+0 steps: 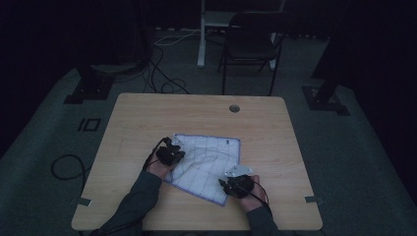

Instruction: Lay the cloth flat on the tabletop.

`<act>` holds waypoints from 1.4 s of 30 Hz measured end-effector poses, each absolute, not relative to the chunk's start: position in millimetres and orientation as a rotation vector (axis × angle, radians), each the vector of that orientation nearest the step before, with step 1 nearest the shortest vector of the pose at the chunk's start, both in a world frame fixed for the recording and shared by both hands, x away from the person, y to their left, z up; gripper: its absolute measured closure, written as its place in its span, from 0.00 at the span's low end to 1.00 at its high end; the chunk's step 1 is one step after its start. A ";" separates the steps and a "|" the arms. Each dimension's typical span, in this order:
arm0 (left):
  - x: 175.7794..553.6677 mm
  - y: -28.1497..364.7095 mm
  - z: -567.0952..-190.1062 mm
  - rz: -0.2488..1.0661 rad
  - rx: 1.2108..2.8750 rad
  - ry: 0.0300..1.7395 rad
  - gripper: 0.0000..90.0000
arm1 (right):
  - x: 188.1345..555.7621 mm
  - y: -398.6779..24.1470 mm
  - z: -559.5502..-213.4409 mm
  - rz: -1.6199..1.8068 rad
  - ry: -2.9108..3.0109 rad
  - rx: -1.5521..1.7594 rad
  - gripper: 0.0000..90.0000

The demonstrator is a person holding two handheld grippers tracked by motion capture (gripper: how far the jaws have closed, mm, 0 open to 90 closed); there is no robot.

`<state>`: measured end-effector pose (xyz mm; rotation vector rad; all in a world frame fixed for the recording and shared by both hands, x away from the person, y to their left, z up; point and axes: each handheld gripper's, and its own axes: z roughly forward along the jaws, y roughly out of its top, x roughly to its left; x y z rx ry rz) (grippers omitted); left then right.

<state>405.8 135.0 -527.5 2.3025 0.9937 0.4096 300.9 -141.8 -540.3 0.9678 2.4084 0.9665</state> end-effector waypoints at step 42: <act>339.1 177.6 -520.9 0.349 1.949 1.097 0.66 | 311.8 -177.7 -540.0 0.982 2.409 1.054 0.65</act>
